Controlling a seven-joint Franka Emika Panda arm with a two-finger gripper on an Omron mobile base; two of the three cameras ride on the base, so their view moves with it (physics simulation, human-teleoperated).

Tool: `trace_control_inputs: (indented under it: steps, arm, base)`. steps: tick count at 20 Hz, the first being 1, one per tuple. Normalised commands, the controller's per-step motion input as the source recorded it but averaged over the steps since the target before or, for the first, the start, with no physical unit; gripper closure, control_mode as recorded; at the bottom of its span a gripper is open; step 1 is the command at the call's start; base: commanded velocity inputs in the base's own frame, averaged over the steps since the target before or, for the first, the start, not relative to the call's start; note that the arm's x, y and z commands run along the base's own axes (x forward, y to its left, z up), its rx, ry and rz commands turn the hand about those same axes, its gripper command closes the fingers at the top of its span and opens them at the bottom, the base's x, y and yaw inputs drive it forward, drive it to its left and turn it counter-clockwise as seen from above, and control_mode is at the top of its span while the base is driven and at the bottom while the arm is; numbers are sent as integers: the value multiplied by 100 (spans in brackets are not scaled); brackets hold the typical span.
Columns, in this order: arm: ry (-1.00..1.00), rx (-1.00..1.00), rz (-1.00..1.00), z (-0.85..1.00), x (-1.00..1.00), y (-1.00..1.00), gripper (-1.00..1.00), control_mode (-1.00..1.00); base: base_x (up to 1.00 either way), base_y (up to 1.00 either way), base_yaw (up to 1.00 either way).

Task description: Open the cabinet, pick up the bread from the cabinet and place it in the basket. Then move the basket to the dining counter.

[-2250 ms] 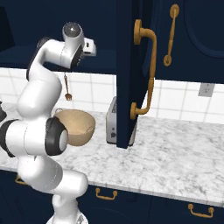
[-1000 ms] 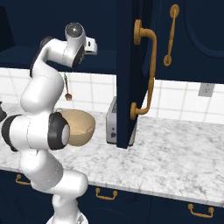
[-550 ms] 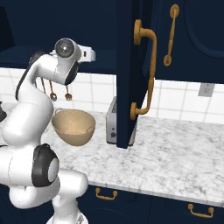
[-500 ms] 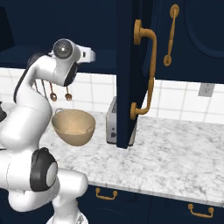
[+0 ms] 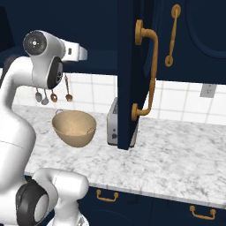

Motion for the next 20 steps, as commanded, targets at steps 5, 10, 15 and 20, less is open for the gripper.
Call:
trace_control_inputs:
  steps: [5,10,15,20]
  arm:
    - [15,2,-7,3,-100,-21,100,-100]
    - [18,4,-7,-41,-100,-15,100,-100]
    - [39,4,-3,-51,-48,-3,100,-100]
    - [12,0,0,-97,1,0,100,-100]
  base:
    - [0,0,0]
    - [0,0,0]
    - [0,0,0]
    - [0,0,0]
